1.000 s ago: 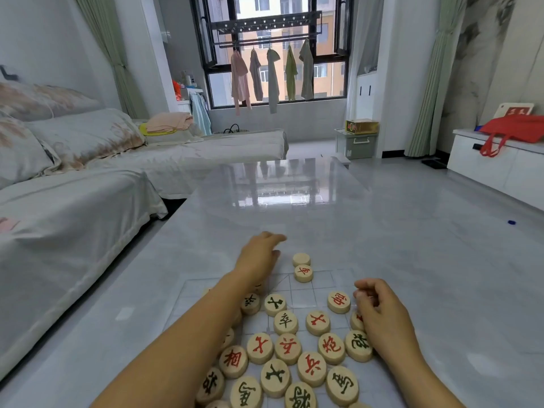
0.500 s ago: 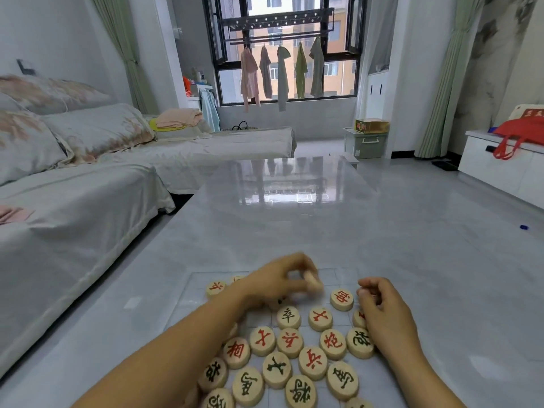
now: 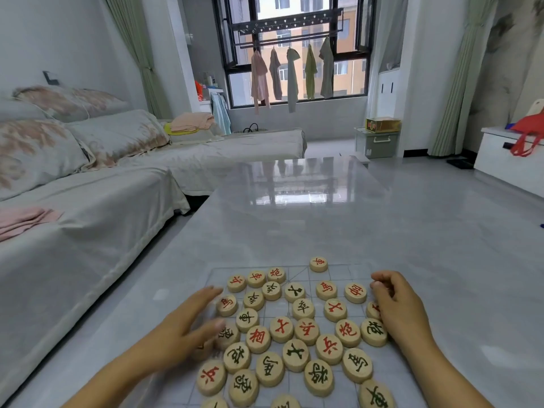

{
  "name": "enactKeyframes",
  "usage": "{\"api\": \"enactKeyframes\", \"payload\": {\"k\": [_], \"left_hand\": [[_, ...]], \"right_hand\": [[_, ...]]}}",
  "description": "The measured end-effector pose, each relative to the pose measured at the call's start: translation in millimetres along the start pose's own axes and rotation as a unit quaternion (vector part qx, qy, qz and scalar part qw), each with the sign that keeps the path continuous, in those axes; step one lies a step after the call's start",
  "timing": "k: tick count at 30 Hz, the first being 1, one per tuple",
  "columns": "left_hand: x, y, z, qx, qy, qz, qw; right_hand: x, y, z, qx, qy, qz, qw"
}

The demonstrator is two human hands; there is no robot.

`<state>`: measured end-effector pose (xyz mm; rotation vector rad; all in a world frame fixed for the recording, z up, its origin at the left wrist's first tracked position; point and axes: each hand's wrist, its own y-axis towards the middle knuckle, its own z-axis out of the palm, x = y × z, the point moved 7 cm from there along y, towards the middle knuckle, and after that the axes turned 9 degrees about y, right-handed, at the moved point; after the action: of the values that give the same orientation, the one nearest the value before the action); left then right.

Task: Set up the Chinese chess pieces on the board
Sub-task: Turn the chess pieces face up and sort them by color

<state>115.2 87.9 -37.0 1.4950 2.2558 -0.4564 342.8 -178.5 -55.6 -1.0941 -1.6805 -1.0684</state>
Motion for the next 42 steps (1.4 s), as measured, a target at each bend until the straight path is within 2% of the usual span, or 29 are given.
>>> {"api": "enactKeyframes", "payload": {"k": [3,5,8,10,14,16,18,21,28,32,35,39,42], "left_hand": [[0.9,-52.7,7.4,0.025,-0.009,-0.001,1.0],[-3.4,-68.2,16.0,0.033,0.037,-0.003,0.999],[2.7,-66.3,26.0,-0.001,0.125,0.019,0.992],[12.2,-62.8,29.8,-0.027,0.142,0.014,0.989],[14.2,-62.9,23.8,-0.105,0.108,0.018,0.988],[14.0,-63.1,22.4,-0.113,0.091,0.018,0.989],[12.5,-62.7,21.2,-0.114,0.087,0.022,0.989],[13.1,-64.1,19.8,-0.116,0.082,0.018,0.99],[2.4,-74.8,17.9,-0.054,0.031,0.021,0.998],[-2.0,-102.9,22.3,-0.025,0.041,0.035,0.998],[1.7,-118.2,29.0,-0.009,0.028,0.034,0.999],[5.8,-113.0,18.3,-0.092,-0.009,-0.021,0.996],[-10.0,-98.6,19.1,-0.121,0.096,0.015,0.988]], "right_hand": [[3.0,-1.9,-2.0,-0.006,0.01,-0.001,1.0],[4.3,-2.1,-3.7,-0.014,0.021,0.005,1.0],[4.1,-1.7,-2.6,-0.01,0.015,0.02,1.0],[1.2,-0.9,-0.1,0.007,-0.005,0.039,0.999],[10.2,-3.4,3.5,0.11,-0.061,0.063,0.99],[19.6,-14.2,2.3,0.174,-0.122,0.023,0.977],[21.8,-32.1,2.0,0.232,-0.223,-0.035,0.946],[16.8,-60.3,-4.3,0.254,-0.307,-0.072,0.914],[25.3,-110.8,-43.1,0.233,-0.227,-0.005,0.946],[23.4,-135.3,-50.8,0.245,-0.24,-0.028,0.939],[29.8,-138.1,-45.0,0.253,-0.209,-0.034,0.944],[39.0,-132.3,-35.8,0.246,-0.214,-0.081,0.942],[36.8,-142.9,-18.1,0.294,-0.272,-0.101,0.911]]}}
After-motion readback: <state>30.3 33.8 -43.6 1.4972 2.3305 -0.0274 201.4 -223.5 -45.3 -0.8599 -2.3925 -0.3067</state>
